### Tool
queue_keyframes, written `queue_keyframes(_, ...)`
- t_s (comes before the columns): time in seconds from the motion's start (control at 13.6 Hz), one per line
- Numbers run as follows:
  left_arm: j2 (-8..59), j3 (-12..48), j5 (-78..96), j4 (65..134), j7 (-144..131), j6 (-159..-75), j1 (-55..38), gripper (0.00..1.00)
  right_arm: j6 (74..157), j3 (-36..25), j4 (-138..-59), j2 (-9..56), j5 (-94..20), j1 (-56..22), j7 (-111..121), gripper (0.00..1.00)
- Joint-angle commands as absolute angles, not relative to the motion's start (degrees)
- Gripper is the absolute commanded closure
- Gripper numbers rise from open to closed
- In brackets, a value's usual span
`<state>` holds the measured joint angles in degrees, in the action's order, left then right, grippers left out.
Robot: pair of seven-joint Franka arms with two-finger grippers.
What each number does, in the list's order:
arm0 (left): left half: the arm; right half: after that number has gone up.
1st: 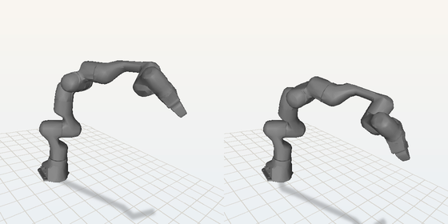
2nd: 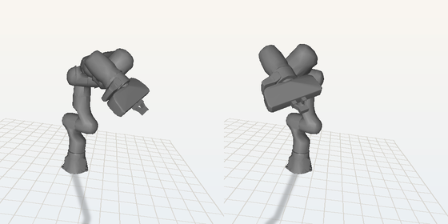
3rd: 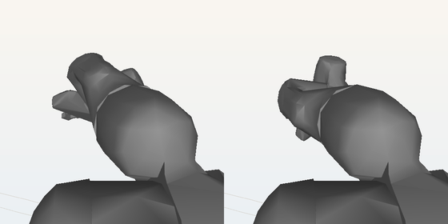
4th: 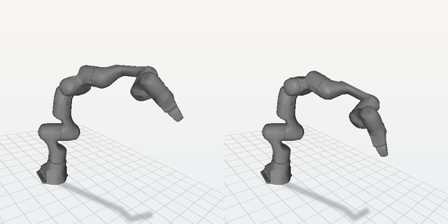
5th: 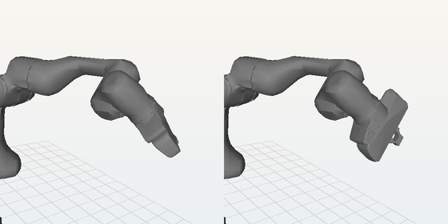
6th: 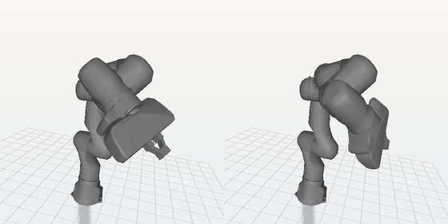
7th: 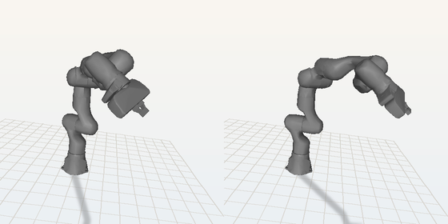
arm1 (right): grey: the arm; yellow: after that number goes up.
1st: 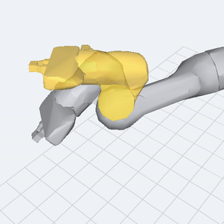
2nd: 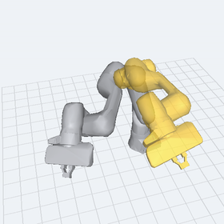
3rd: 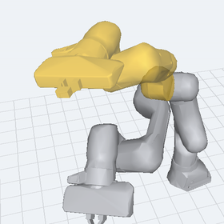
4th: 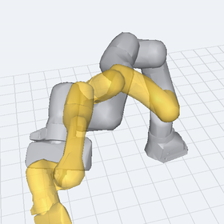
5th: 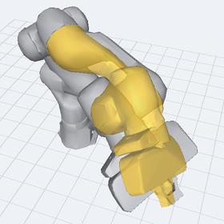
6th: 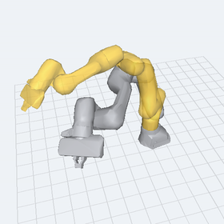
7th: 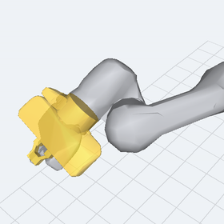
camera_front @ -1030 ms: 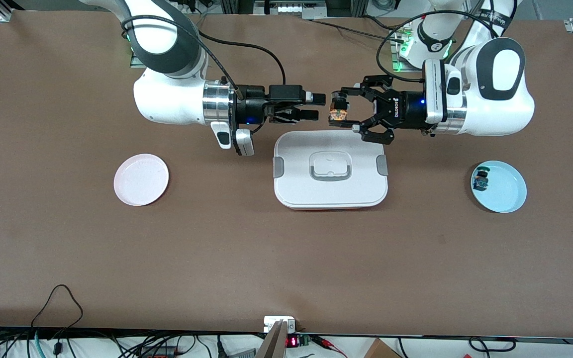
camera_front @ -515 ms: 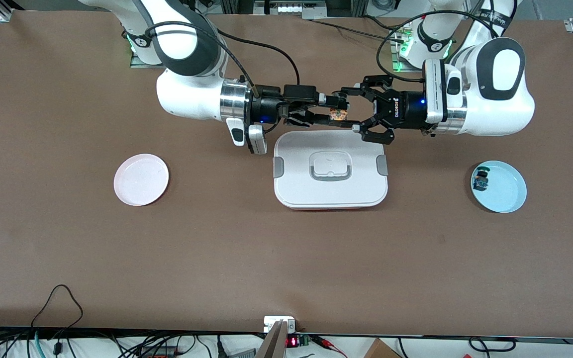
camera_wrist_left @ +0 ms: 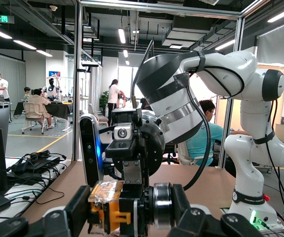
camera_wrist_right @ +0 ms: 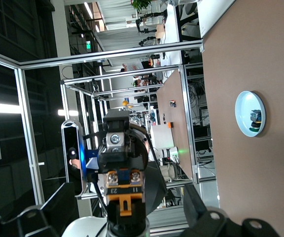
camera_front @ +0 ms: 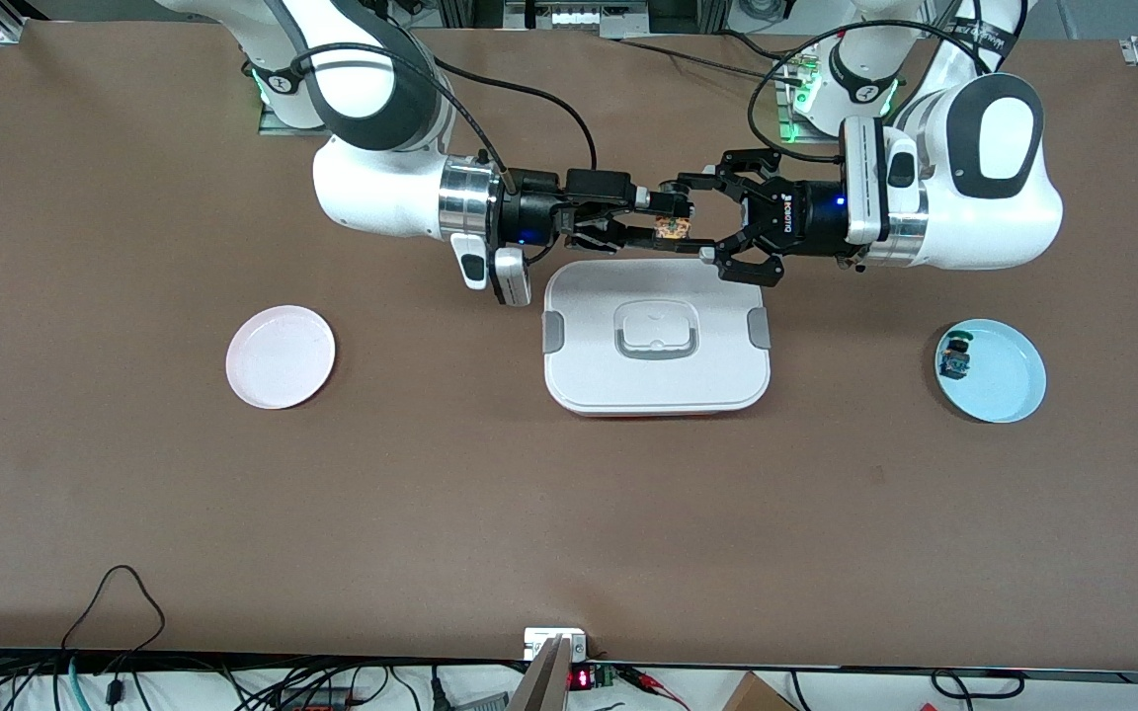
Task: Transfer orange switch to right arm and place
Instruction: 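Close the right gripper on the orange switch beside the left gripper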
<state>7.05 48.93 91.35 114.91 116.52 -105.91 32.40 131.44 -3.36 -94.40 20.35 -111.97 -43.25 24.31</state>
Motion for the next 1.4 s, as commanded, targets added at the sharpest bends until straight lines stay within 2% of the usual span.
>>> queue_keyframes(0.0,5.62,49.75,93.87,115.58,119.09,-105.56,33.49,1.00,132.71,-3.52,-94.04,20.65,-115.05,-44.82,25.84,0.04)
queue_keyframes(0.37,5.54,49.75,93.87,115.58,119.09,-105.64,33.49,1.00,133.33,-3.52,-93.96,20.92,-115.05,-44.82,25.93,0.08)
queue_keyframes(0.59,5.62,49.75,93.87,115.58,119.09,-105.64,33.49,1.00,133.24,-3.52,-94.04,20.66,-115.05,-44.74,25.84,0.17)
queue_keyframes(0.66,5.63,49.75,93.87,115.58,119.09,-105.64,33.49,1.00,133.24,-3.52,-94.22,20.48,-115.05,-44.74,25.84,0.22)
queue_keyframes(0.88,5.62,49.75,93.87,115.49,119.09,-105.64,33.49,1.00,133.15,-3.52,-94.31,20.21,-114.96,-44.82,25.93,0.49)
queue_keyframes(1.03,5.62,49.75,93.87,115.49,119.09,-105.64,33.49,1.00,133.15,-3.52,-94.48,20.21,-114.96,-44.91,25.84,0.71)
queue_keyframes(1.32,5.62,49.75,93.87,115.49,119.09,-105.64,33.49,1.00,133.07,-3.52,-94.39,20.21,-114.87,-44.83,25.93,0.83)
